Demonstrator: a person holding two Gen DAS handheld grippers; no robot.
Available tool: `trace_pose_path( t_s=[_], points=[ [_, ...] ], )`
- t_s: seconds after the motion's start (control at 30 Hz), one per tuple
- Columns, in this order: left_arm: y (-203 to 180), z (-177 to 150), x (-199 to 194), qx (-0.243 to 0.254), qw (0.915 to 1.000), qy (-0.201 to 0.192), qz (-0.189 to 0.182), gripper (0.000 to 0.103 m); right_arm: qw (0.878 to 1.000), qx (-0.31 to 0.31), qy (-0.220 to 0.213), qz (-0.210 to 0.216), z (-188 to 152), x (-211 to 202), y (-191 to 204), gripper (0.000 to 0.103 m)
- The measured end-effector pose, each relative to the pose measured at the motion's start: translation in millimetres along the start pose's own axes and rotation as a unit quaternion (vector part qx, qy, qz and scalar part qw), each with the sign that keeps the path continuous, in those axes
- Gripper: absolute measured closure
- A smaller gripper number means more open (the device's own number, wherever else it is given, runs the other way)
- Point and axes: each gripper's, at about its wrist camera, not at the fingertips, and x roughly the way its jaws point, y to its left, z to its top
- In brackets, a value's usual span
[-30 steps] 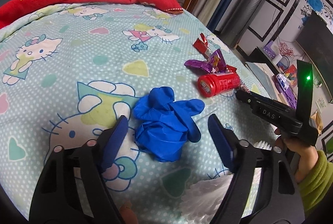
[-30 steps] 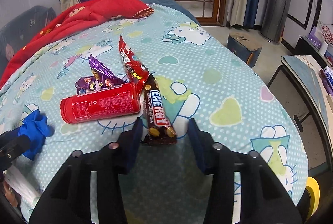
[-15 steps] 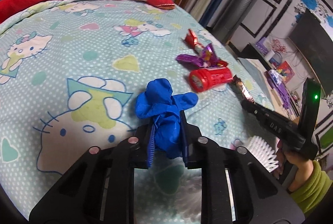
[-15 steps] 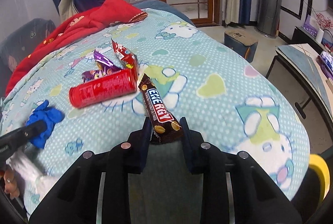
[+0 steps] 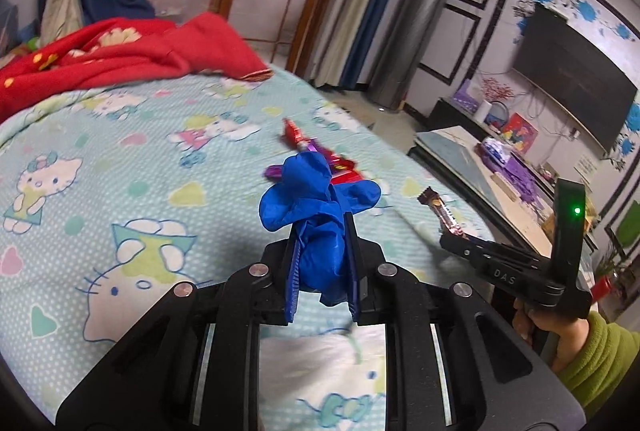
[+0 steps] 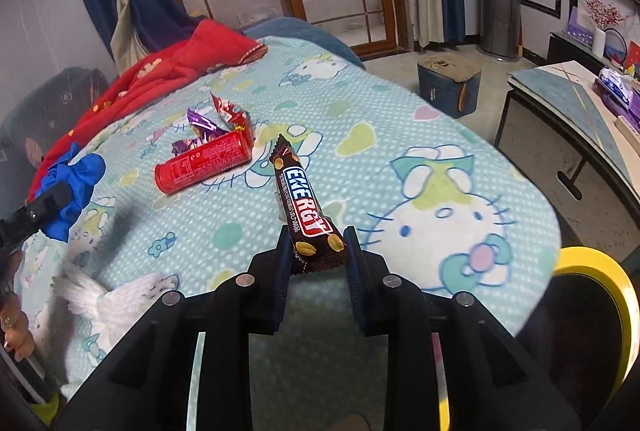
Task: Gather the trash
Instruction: 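Carry the blue glove and ENERGY bar in both tools over the yellow bin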
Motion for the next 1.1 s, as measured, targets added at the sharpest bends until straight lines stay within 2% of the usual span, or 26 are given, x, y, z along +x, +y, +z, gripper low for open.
trace_pose_path(
  t_s=[0.27, 0.6, 1.1],
  points=[
    [-28.0, -1.2, -4.7, 0.028, 0.9992, -0.002, -0.028, 0.090, 1.000, 0.008, -0.022, 0.004, 2.5, -31.1, -8.7, 0.078],
    [-52.1, -4.2, -5.0, 0.053, 0.9971, 0.000, -0.054, 0.090, 0.999, 0.024, -0.037, -0.013, -7.0, -65.1, -33.9, 0.078],
    [-88.7, -15.7, -8.6, 0.090, 0.9924, 0.000, -0.084, 0.090, 0.998, 0.040, -0.038, -0.038, -30.0, -93.1, -57.9, 0.078]
  ],
)
